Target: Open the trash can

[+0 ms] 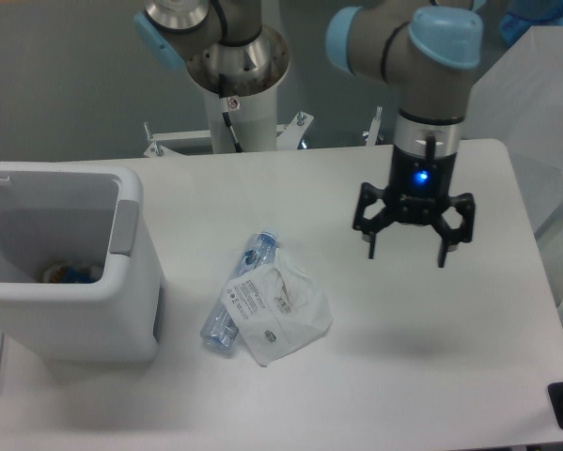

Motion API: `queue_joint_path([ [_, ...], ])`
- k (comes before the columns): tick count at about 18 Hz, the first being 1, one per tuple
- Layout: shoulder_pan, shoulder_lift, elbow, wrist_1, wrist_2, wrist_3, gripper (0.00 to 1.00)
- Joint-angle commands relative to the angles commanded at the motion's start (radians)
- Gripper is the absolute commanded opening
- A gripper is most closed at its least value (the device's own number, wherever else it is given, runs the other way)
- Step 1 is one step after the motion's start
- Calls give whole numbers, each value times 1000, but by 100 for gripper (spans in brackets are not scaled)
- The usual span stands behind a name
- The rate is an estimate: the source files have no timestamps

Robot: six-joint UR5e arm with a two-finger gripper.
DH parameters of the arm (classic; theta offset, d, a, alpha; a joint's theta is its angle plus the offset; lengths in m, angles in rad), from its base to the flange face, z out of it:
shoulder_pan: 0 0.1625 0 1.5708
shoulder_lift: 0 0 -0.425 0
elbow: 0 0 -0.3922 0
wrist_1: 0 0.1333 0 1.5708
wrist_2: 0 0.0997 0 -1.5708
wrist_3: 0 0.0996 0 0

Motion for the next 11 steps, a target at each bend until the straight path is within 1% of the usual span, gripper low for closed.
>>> queue_joint_path([
  [2, 5, -12, -9, -3, 54, 112, 100],
  [4, 9, -22, -21, -5, 106, 174, 100],
  [8, 28, -23, -52, -14, 163, 306, 100],
  [11, 38, -23, -80, -14, 166, 369, 100],
])
